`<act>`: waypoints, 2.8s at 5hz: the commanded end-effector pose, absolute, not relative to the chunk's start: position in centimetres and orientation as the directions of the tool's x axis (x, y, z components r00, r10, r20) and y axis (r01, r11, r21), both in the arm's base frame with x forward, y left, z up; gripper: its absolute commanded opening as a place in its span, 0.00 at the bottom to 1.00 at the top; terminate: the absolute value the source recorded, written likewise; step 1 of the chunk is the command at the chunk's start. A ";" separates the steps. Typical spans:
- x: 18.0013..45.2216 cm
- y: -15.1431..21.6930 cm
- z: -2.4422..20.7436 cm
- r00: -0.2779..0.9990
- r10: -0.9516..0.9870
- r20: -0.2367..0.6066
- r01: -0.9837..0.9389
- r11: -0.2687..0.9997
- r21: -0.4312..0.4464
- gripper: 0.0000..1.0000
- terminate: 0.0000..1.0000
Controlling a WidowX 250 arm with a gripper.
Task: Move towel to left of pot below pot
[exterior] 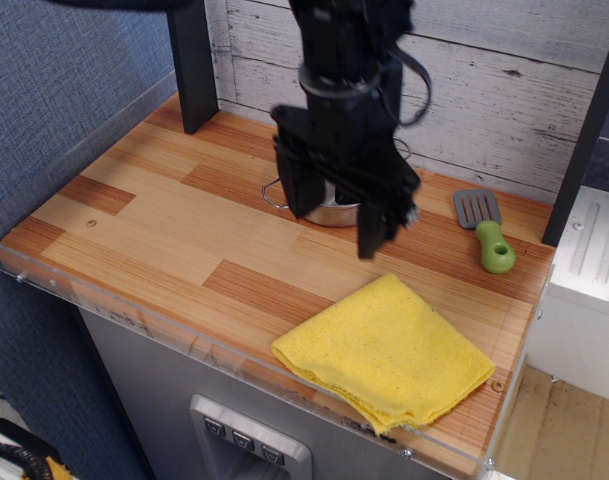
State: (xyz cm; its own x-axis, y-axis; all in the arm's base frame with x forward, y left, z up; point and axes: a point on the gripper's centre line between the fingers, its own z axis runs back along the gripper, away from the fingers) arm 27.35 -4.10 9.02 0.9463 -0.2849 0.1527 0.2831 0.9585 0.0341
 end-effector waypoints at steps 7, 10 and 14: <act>25.6 -8.1 2.6 0.937 -0.341 0.080 0.341 0.940 0.011 1.00 0.00; 26.6 -11.3 -1.4 0.892 -0.430 0.141 0.411 0.900 0.146 1.00 0.00; 26.6 -7.5 -2.5 0.941 -0.331 0.065 0.325 0.942 0.084 1.00 0.00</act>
State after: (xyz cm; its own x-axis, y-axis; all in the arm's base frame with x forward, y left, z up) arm 27.59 -9.00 0.20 0.9281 -0.3387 0.1543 0.3300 0.9406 0.0799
